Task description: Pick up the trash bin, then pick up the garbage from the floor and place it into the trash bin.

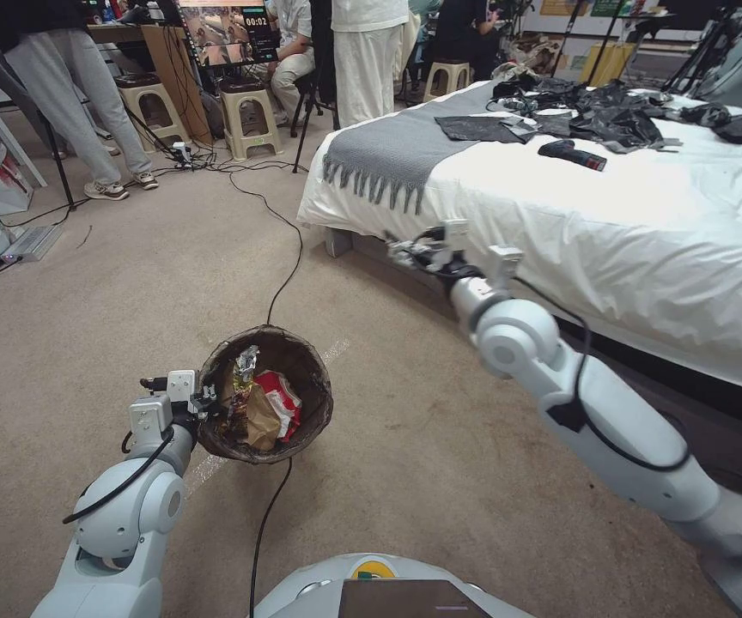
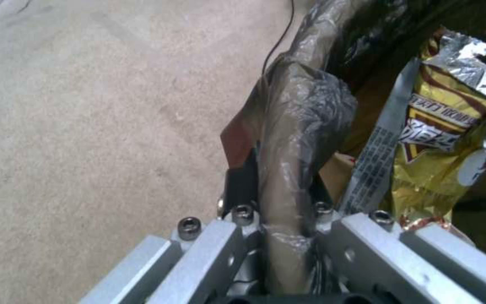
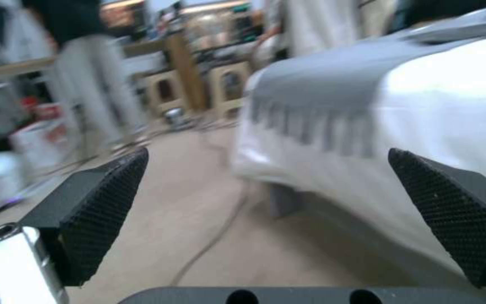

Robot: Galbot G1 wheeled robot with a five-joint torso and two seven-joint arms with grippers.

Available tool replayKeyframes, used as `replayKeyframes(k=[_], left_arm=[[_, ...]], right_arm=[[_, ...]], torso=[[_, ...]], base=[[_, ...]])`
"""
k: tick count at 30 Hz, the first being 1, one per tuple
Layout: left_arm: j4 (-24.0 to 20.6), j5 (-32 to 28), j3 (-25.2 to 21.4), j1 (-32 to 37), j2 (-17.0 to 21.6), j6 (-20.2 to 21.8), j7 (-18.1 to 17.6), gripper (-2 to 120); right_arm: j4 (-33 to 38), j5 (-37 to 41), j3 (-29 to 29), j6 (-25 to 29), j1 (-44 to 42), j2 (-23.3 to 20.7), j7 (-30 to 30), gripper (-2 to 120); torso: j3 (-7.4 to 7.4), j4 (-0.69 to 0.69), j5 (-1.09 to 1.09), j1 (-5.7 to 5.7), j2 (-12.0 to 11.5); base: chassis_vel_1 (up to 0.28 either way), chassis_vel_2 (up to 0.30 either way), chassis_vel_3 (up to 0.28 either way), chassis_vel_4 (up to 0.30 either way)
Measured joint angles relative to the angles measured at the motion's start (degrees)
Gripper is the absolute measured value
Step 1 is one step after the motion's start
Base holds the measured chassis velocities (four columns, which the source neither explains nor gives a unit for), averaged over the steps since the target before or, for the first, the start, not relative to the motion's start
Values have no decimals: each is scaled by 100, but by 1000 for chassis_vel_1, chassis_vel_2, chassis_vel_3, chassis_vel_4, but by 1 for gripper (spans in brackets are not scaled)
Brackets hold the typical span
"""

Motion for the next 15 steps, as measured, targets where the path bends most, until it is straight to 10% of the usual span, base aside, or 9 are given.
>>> replayKeyframes(k=[7, 15], left_arm=[[-31, -54, -64, 47, 6, 0, 4, 0], [4, -37, -165, 172, 72, -167, 115, 0]], right_arm=[[-221, -2625, 2078, 940, -2395, 610, -1072, 100], [218, -3754, 3417, 1668, -4188, 1591, -1538, 100]], torso=[[0, -2, 0, 0, 0], [0, -1, 1, 0, 0]], base=[[0, 0, 0, 0], [0, 0, 0, 0]])
